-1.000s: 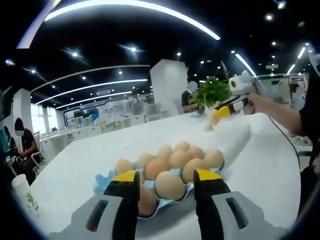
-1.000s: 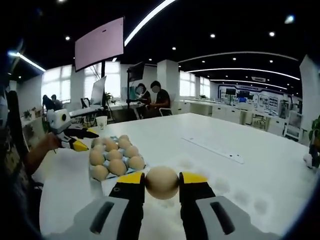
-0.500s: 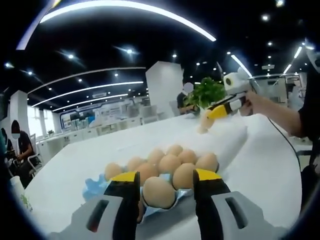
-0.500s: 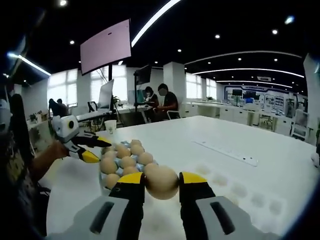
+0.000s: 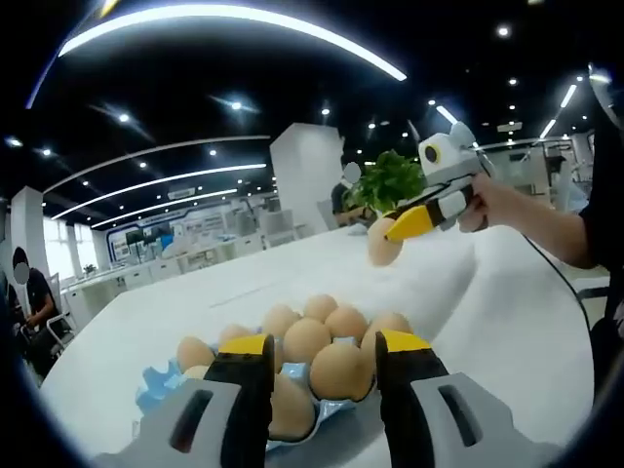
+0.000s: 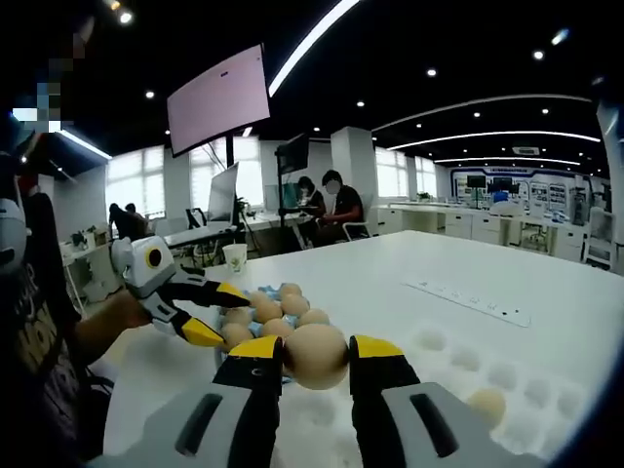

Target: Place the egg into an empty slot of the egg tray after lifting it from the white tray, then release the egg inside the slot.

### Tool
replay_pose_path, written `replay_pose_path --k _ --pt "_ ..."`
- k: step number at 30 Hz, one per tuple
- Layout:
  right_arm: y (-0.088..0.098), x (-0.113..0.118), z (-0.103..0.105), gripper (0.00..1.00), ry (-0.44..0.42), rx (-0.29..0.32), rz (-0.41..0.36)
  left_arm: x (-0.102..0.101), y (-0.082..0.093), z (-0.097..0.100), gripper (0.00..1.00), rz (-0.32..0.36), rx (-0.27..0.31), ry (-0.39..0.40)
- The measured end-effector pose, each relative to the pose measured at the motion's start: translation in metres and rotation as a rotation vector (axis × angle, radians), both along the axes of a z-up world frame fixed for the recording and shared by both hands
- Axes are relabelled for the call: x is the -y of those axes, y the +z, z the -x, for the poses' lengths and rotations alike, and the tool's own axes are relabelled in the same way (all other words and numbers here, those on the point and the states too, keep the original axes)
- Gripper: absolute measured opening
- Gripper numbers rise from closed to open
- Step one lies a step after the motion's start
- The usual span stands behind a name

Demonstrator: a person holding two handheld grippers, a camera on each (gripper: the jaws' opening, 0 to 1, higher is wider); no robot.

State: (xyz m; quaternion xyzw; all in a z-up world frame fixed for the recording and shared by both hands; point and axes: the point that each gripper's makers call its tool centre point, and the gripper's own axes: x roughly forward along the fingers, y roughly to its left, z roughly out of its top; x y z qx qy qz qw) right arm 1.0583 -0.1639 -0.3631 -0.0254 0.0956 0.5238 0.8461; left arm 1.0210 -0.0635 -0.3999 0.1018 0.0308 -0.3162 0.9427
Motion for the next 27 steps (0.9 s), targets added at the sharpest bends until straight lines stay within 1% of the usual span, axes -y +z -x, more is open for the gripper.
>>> replay_pose_path --k 5,8,9,16,27 --pt "-0.002 -0.007 0.001 0.28 0.018 -0.008 -0.004 0.009 0.003 -0.002 0.42 0.002 0.009 -0.012" --pt "-0.003 -0.012 0.002 0.28 0.026 -0.015 -0.013 0.019 0.005 -0.003 0.42 -0.011 0.025 -0.023" --pt "-0.003 -0.014 0.003 0.28 0.032 -0.019 -0.016 0.022 0.006 -0.004 0.42 -0.019 0.037 -0.025" --pt "-0.003 -0.024 0.01 0.28 0.054 -0.034 -0.033 0.042 0.01 -0.006 0.42 -0.042 0.068 -0.056" --pt "-0.007 -0.038 0.022 0.28 0.097 -0.078 -0.06 0.065 0.016 -0.006 0.4 -0.069 0.109 -0.085"
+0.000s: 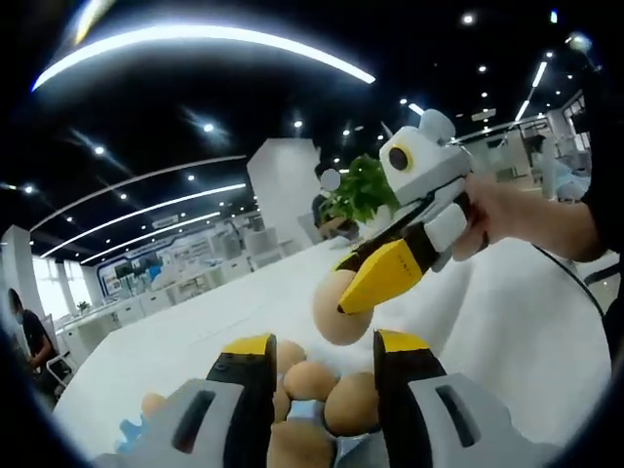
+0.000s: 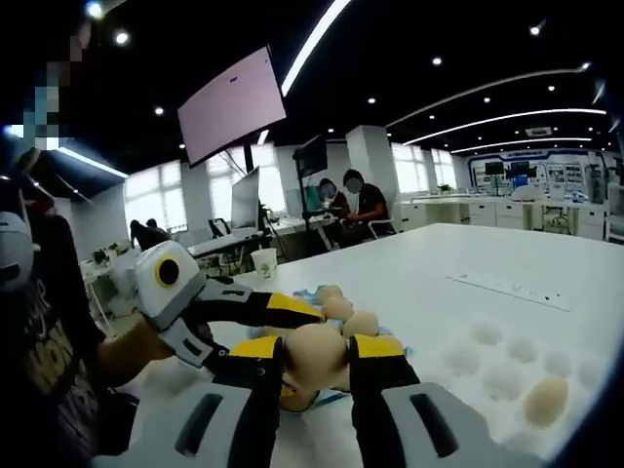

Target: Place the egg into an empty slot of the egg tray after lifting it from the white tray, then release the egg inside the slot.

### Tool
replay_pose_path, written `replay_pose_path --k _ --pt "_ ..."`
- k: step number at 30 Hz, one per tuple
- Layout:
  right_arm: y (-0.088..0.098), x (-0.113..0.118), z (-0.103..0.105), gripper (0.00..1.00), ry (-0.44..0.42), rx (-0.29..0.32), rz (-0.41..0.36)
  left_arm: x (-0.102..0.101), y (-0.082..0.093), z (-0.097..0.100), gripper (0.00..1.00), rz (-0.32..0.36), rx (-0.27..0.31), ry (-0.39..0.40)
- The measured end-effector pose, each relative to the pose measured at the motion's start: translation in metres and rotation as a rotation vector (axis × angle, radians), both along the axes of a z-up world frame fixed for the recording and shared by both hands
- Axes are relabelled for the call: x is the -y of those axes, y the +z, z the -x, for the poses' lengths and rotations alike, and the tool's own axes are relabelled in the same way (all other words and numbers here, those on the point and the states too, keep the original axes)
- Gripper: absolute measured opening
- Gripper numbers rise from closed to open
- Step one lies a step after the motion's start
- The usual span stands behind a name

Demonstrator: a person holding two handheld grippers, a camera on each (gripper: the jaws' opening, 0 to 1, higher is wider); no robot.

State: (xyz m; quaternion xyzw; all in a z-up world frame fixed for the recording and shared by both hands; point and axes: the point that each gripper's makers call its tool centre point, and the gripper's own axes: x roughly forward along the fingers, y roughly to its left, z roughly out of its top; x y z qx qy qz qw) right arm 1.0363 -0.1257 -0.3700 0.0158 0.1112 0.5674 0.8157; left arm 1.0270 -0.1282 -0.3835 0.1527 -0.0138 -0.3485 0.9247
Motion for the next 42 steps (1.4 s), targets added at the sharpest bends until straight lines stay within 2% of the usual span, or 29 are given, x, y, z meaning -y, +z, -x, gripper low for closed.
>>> replay_pose_path --k 8,14,20,34,37,39,42 --pt "-0.003 -0.006 0.008 0.28 0.033 -0.038 -0.013 0.005 0.001 0.0 0.37 -0.031 0.032 -0.014" --pt "0.0 -0.008 0.013 0.28 0.053 -0.07 -0.05 0.008 0.002 0.002 0.3 -0.048 0.047 -0.034" --pt "-0.002 -0.009 0.015 0.28 0.061 -0.089 -0.046 0.009 0.0 0.002 0.28 -0.073 0.05 -0.044" --pt "0.001 -0.013 0.023 0.29 0.092 -0.1 -0.08 0.007 0.004 0.007 0.28 -0.052 0.049 -0.049" --pt "0.003 -0.013 0.025 0.28 0.1 -0.097 -0.089 0.004 0.004 0.008 0.28 -0.039 0.043 -0.053" --pt "0.009 -0.011 0.025 0.28 0.096 -0.084 -0.121 0.002 0.004 0.008 0.28 -0.042 0.042 -0.052" --pt "0.012 -0.008 0.025 0.28 0.101 -0.095 -0.136 -0.007 0.005 0.006 0.28 -0.029 0.038 -0.034"
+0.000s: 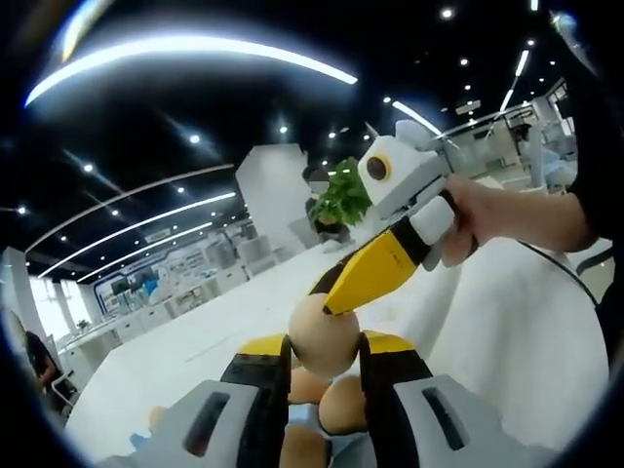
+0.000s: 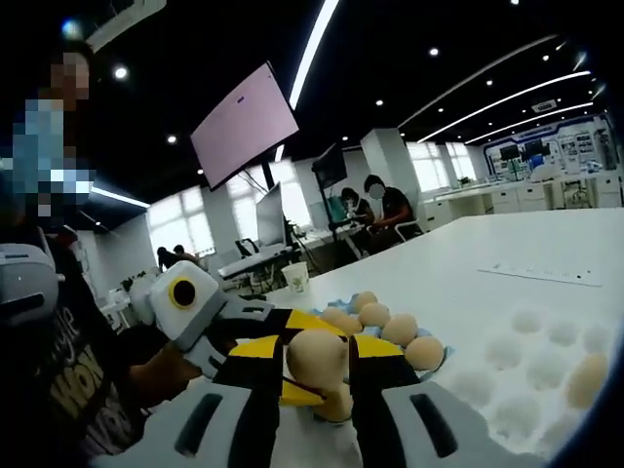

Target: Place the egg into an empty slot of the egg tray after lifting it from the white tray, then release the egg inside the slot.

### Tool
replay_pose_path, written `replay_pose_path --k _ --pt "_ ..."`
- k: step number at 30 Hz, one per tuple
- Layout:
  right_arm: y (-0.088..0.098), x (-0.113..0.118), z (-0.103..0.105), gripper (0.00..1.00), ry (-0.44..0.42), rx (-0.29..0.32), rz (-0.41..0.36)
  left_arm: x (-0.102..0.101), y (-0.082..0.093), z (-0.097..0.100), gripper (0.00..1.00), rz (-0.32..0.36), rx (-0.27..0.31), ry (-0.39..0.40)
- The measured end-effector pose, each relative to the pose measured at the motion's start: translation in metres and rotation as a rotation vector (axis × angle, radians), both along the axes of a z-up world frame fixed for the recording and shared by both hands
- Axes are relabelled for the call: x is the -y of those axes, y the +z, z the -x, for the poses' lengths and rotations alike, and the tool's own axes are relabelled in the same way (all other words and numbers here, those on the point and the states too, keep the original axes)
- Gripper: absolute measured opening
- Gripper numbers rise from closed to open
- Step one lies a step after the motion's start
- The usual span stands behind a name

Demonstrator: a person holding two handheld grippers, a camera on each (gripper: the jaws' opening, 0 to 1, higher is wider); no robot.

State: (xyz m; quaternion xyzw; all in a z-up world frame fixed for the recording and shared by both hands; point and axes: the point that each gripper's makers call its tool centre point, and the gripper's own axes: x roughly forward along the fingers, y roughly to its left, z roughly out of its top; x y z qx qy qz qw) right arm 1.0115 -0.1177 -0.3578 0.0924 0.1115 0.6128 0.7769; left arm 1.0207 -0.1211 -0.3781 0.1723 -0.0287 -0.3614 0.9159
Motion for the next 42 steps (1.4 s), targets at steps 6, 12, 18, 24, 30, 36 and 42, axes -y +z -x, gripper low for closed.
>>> replay_pose_path --k 6,12,18,24,30,36,42 --pt "-0.001 0.006 -0.005 0.28 -0.03 -0.006 -0.01 -0.016 0.003 -0.005 0.28 0.01 0.005 0.036" --pt "-0.004 0.009 -0.006 0.28 -0.04 -0.008 -0.007 -0.035 0.007 -0.009 0.28 0.017 0.007 0.075" --pt "-0.001 0.009 -0.006 0.28 -0.046 -0.007 -0.015 -0.053 0.011 -0.013 0.28 0.023 0.016 0.117" --pt "0.0 0.01 -0.003 0.28 -0.042 0.003 -0.01 -0.075 0.017 -0.017 0.28 0.052 0.014 0.162" --pt "-0.003 0.01 -0.003 0.28 -0.045 -0.008 -0.01 -0.097 0.021 -0.019 0.28 0.067 0.019 0.213" --pt "-0.005 0.009 -0.003 0.28 -0.045 -0.014 -0.009 -0.115 0.02 -0.022 0.28 0.071 0.017 0.251" --pt "-0.008 0.01 -0.007 0.28 -0.046 -0.016 -0.008 -0.136 0.02 -0.024 0.28 0.084 0.007 0.29"
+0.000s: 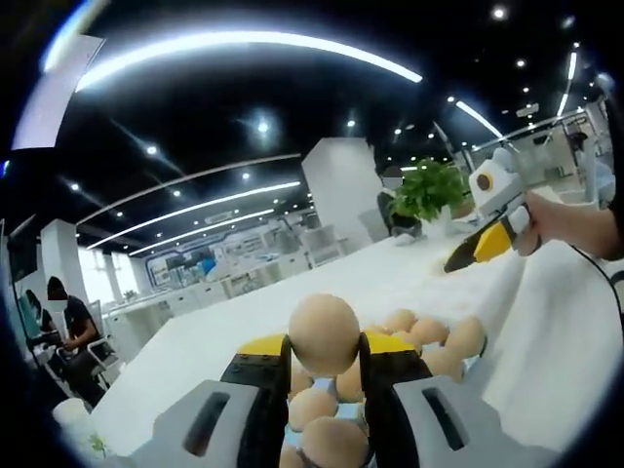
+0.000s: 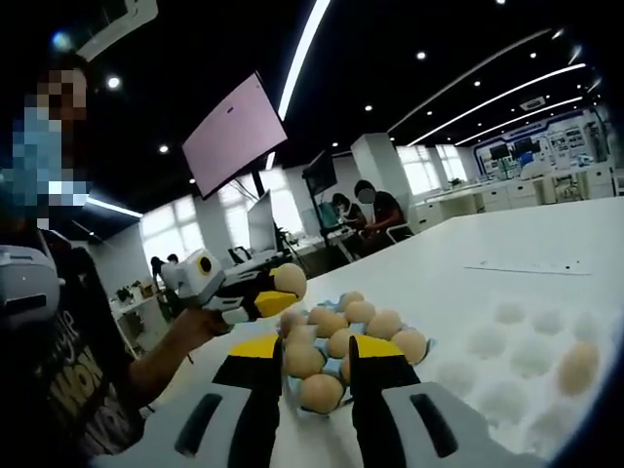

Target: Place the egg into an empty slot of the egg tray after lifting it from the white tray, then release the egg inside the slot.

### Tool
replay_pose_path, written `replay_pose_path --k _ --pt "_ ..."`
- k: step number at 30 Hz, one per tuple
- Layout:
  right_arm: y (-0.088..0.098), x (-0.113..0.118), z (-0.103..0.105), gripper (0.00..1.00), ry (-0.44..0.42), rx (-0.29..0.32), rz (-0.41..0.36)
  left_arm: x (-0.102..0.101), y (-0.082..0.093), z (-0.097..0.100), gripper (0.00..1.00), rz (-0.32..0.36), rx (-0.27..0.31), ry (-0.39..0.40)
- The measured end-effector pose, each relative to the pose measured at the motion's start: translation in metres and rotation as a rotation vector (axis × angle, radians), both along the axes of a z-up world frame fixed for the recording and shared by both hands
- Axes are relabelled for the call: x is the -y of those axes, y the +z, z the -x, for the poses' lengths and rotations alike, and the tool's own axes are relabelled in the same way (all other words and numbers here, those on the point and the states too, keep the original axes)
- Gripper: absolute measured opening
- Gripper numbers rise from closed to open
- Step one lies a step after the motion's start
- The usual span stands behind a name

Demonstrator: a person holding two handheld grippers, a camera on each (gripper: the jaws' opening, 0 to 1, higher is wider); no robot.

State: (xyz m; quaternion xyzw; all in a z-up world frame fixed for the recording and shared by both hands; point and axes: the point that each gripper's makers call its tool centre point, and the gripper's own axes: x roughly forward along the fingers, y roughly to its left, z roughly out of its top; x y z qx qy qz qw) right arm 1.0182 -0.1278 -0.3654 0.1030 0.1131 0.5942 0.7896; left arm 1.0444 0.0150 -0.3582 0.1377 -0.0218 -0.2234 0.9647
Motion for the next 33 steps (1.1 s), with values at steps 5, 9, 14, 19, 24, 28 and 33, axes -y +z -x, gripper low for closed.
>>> replay_pose_path --k 5,9,14,19,24,28,33 --pt "0.0 0.0 -0.001 0.28 0.001 0.002 -0.001 -0.017 -0.004 -0.004 0.28 0.02 -0.013 0.029" --pt "-0.001 -0.001 -0.003 0.28 0.0 0.003 0.003 -0.03 -0.009 -0.007 0.28 0.068 -0.03 0.052" --pt "-0.003 -0.001 -0.003 0.28 0.003 0.002 0.006 -0.043 -0.018 -0.011 0.28 0.102 -0.054 0.077" --pt "-0.005 -0.002 -0.006 0.29 0.0 0.006 0.01 -0.058 -0.029 -0.02 0.28 0.106 -0.093 0.13" --pt "-0.009 -0.001 -0.009 0.3 -0.004 0.006 0.015 -0.059 -0.038 -0.024 0.28 0.128 -0.128 0.109" --pt "-0.015 -0.002 -0.011 0.31 -0.005 0.017 0.046 -0.062 -0.042 -0.029 0.28 0.154 -0.144 0.106" --pt "-0.017 -0.003 -0.011 0.31 0.008 0.02 0.051 -0.066 -0.047 -0.033 0.28 0.182 -0.188 0.106"
